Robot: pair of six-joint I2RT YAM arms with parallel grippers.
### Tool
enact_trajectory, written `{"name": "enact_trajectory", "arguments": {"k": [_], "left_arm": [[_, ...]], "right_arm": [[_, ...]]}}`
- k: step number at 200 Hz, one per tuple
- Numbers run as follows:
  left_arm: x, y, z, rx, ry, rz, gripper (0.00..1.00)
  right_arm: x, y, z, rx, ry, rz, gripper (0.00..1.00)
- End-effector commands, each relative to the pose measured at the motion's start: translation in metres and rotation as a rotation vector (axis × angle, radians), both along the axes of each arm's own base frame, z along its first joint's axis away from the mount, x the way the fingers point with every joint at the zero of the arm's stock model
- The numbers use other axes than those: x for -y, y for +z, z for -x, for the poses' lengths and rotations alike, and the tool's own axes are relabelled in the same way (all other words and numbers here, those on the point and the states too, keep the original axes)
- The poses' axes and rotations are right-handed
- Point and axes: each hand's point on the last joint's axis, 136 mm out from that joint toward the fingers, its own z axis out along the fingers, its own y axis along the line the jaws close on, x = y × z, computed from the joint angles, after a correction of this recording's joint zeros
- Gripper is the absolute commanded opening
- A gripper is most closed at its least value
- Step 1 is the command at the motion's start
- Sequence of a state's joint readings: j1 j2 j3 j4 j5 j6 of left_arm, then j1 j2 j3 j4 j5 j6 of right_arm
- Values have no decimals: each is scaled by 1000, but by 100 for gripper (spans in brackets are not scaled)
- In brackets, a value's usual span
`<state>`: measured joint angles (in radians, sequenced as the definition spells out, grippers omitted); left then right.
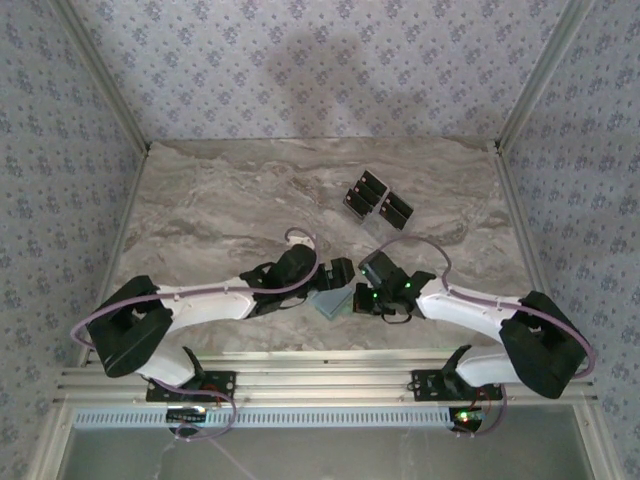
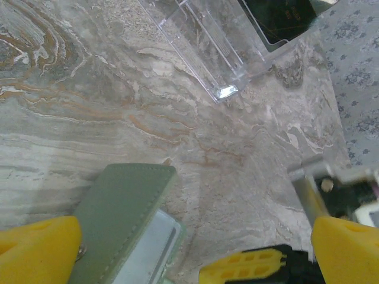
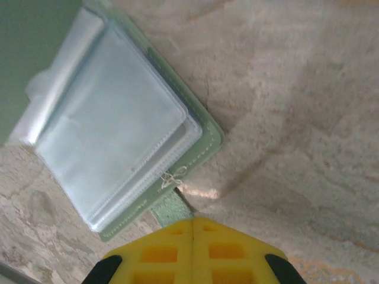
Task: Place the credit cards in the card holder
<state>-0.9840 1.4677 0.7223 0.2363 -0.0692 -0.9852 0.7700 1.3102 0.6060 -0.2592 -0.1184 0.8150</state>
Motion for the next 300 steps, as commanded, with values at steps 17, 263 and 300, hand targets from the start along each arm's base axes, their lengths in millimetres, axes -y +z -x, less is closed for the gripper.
{"name": "enact_trajectory", "arguments": {"k": [17,263,300], "left_arm": [[5,11,5,8,9,43,100],[43,-43,21,-91,39,-78,100],[61,14,13,9,-43,-68,100]], "right_arm": [[8,17,-30,56,-20,3,0],[89,58,-39,89,-219,-55,46],[83,61,-38,86,-198,-80,47]]}}
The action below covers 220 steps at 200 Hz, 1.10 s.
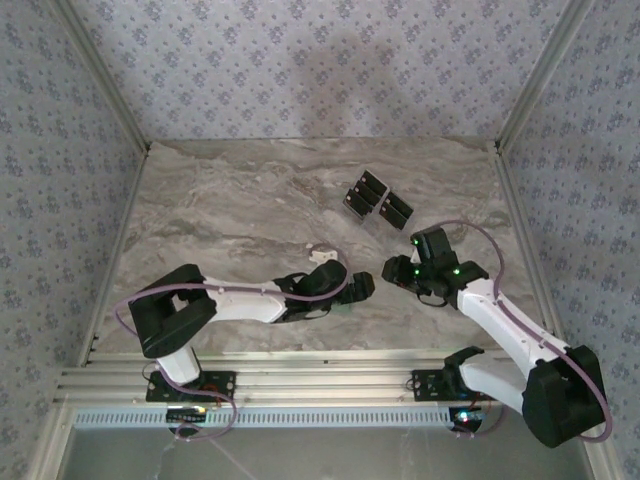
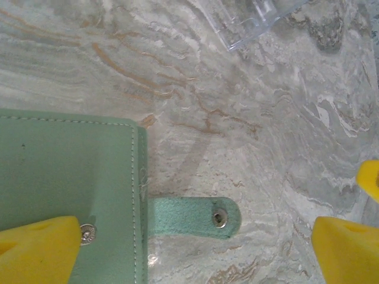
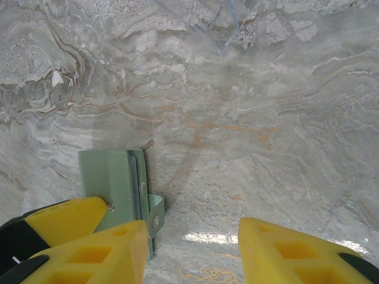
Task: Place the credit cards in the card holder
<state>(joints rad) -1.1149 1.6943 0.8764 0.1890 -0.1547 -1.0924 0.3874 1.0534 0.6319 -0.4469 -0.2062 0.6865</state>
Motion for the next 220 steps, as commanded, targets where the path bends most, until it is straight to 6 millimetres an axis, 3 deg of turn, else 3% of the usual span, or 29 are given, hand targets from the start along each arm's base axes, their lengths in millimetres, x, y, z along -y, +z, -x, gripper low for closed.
{"name": "enact_trajectory", "arguments": {"k": [1,33,56,80,113,139,173,220], "left_arm": [[12,54,-7,92,-51,9,100],[3,100,-20,150,-92,-69,100],[-31,115,-27,175,-63,-181,100],[-75,115,-28,188,-19,-302,100],[-125,91,-17,185,-27,-448,100],[-143,62,-4,149,-79,-532,100],[-139,26,7,93,-142,-531,100],[-114,9,7,78,-194,-499,100]], "right_arm": [[-3,5,5,-5,32,-12,47],[-10,2,10,-24,63,-19,47],[-15,1,13,-29,82,-16,48],[-20,0,17,-37,105,5,48],[-23,-8,24,-55,119,51,48],[-24,-14,28,-69,125,87,49],[-26,-20,27,-83,137,119,48],[-32,-20,25,-89,160,137,49]]}}
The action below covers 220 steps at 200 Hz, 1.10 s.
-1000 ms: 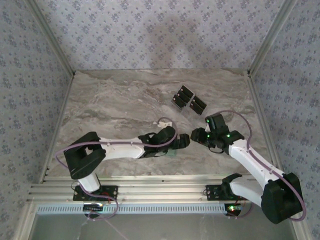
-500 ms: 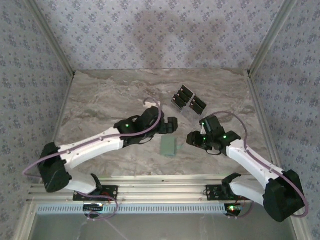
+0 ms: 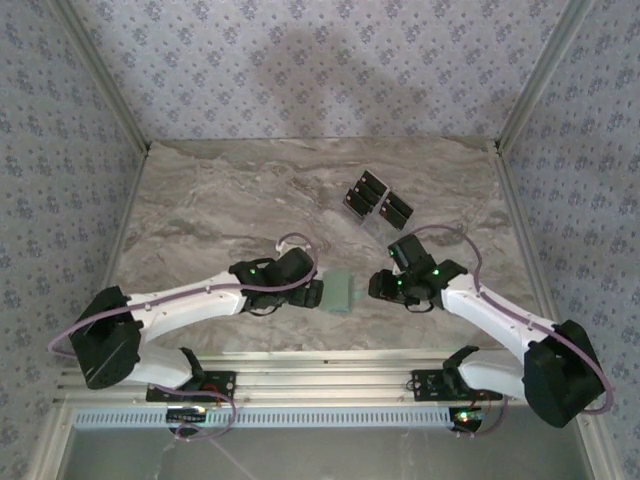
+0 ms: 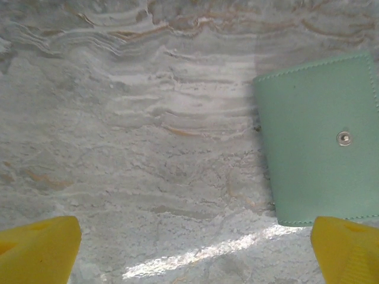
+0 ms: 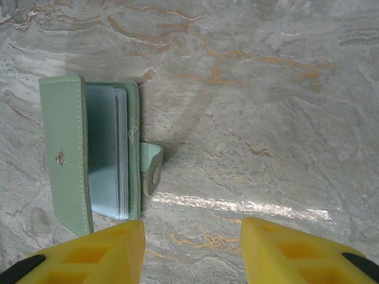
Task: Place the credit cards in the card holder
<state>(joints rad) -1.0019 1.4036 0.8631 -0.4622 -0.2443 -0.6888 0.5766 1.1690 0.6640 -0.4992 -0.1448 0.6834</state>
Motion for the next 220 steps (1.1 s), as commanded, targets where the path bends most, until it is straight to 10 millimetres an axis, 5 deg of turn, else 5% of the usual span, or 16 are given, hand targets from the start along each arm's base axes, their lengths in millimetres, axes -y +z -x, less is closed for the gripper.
{"name": "enact_trajectory", "arguments": {"k": [1,67,160,220], "left_arm": [[22,1,-2,4,-51,46,100],[35,-27,-3,-25,-71,0,100],[23,-64,5,-48,-53,-153,100],[22,-71,7,-48,-32,-156,100]], "right_arm": [[0,5,-4,7,2,27,49],[-7,1,-7,-6,17,35,48],[-15,-3,-11,-25,39,49,48],[-25,-3,-17,-24,63,55,46]]}}
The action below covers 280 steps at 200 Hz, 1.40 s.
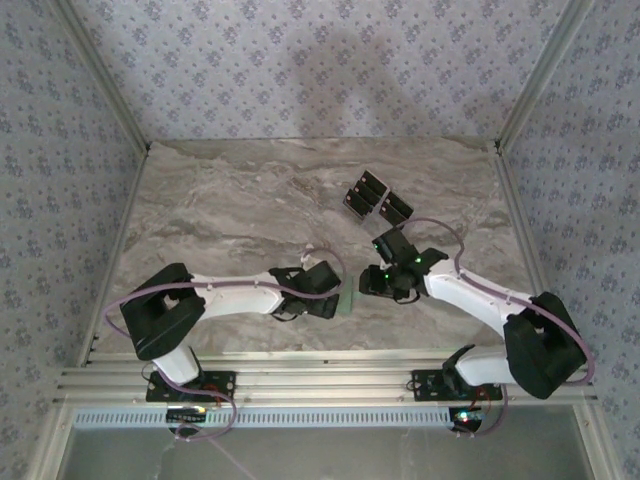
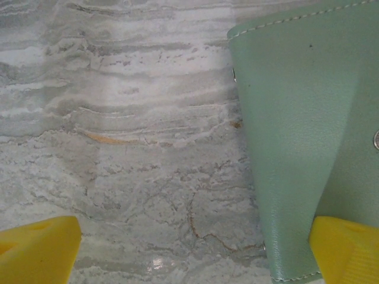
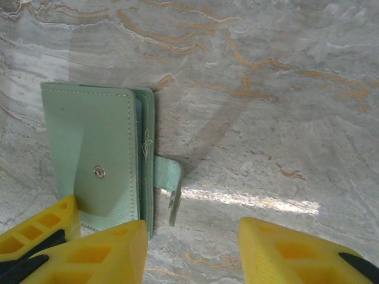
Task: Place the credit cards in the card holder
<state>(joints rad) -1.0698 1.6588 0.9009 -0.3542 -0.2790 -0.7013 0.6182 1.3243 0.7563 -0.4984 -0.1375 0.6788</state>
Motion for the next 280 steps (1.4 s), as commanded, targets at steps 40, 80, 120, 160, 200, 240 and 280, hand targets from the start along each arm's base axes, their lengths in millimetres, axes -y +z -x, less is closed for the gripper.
{"name": "enact_trajectory", "arguments": {"k": [40,80,120,160,200,240,280], "left_arm": [[-7,-14,4,-13,12,-51,100],[-8,-14,3,-11,18,-47,100],[-7,-14,0,-10,19,-47,100],[-5,-14,-3,-9,20,-44,100],[-6,-16,-3,-13,20,-47,100],[-6,-17,-3,-15,21,-47,100],[-8,-18,-3,-17,23,-50,100]], "right_arm": [[-5,2,-9,18,32,33,40],[-4,-2,-6,7,40,43,28],[-5,-7,-3,-7,47,39,23],[-9,-9,-3,-13,53,22,26],[-10,-12,-2,-22,57,19,25],[-12,-7,-2,-12,59,8,31],[-13,3,-2,11,55,0,33]]}}
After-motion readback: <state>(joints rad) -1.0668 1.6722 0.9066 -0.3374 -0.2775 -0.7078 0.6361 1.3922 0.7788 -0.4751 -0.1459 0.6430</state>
